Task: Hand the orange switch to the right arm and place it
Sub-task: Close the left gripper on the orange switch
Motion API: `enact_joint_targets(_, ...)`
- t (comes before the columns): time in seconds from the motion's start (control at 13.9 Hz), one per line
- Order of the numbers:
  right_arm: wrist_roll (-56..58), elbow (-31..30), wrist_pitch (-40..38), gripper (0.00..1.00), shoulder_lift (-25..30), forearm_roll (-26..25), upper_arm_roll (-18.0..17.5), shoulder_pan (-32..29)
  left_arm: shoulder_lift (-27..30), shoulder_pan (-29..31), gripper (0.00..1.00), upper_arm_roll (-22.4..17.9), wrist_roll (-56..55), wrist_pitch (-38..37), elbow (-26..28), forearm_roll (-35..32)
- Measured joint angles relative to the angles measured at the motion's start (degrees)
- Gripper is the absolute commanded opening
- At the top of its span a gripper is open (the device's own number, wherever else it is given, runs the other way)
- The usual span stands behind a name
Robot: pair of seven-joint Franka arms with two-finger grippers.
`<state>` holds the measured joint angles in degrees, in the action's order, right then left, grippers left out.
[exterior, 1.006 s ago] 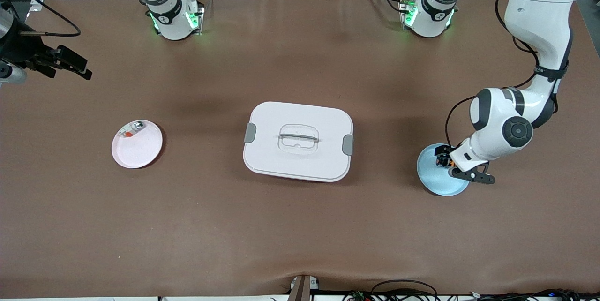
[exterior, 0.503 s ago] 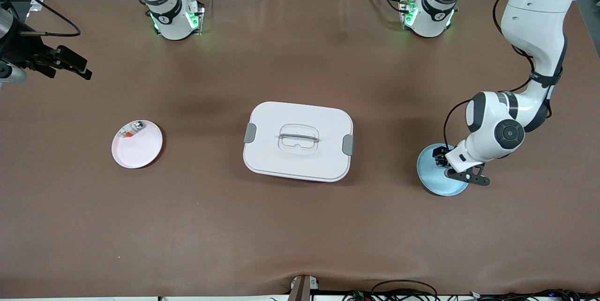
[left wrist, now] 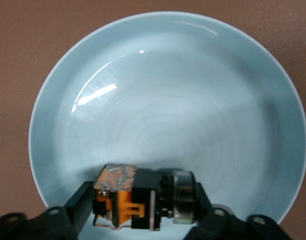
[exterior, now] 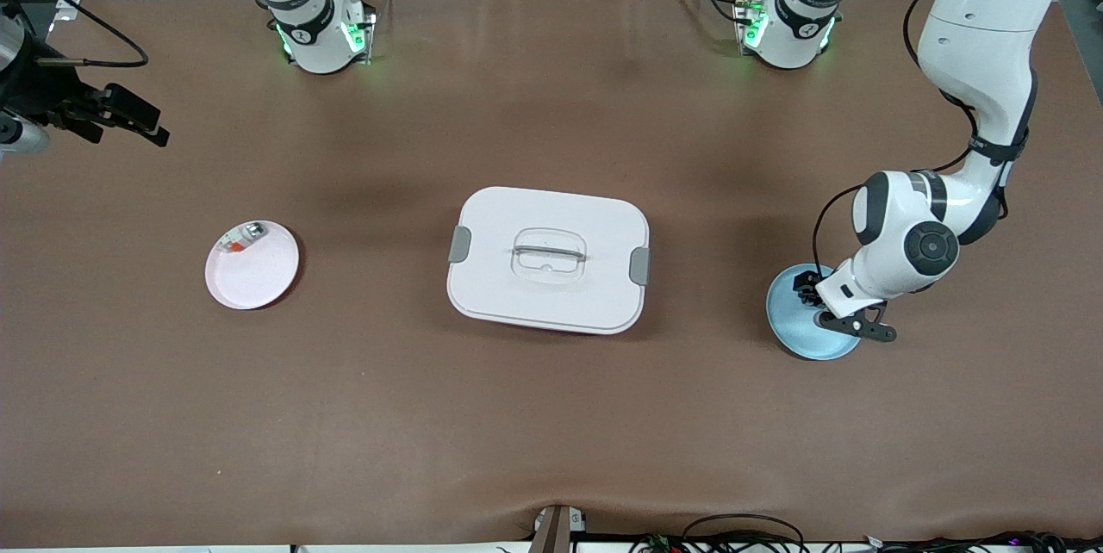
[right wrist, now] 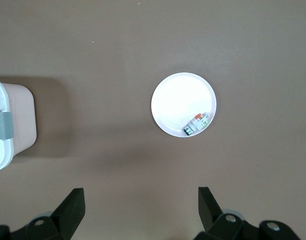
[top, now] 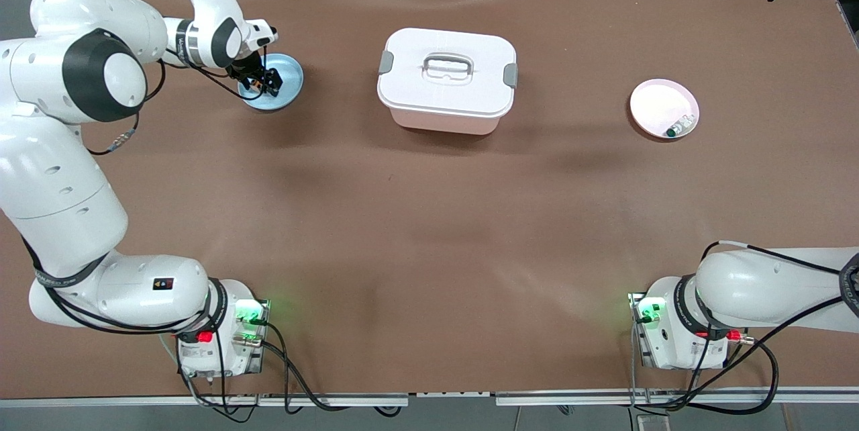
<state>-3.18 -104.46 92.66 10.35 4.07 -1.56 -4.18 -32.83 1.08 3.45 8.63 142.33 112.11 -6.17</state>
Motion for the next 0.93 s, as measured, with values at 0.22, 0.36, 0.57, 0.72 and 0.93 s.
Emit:
enact_joint_targets(0.22,0.0,0.0,0.0,1.00,0.0,0.0,0.0,0.0,0.0,0.0,0.19,0.0,0.0,0.1,0.0,0.0)
enact_joint_targets(0.36,0.0,0.0,0.0,1.00,0.0,0.0,0.0,0.0,0.0,0.1,0.19,0.0,0.0,0.2,0.0,0.0)
enact_joint_targets(0.57,0.0,0.0,0.0,1.00,0.0,0.0,0.0,0.0,0.0,0.1,0.20,0.0,0.0,0.2,-0.1,0.0)
enact_joint_targets(0.72,0.0,0.0,0.0,1.00,0.0,0.0,0.0,0.0,0.1,0.2,0.20,0.0,0.0,0.2,-0.5,0.0)
enact_joint_targets(0.93,0.0,0.0,0.0,1.00,0.0,-0.6,0.0,0.0,1.3,0.3,0.20,0.0,-0.2,-0.1,-0.9,0.0)
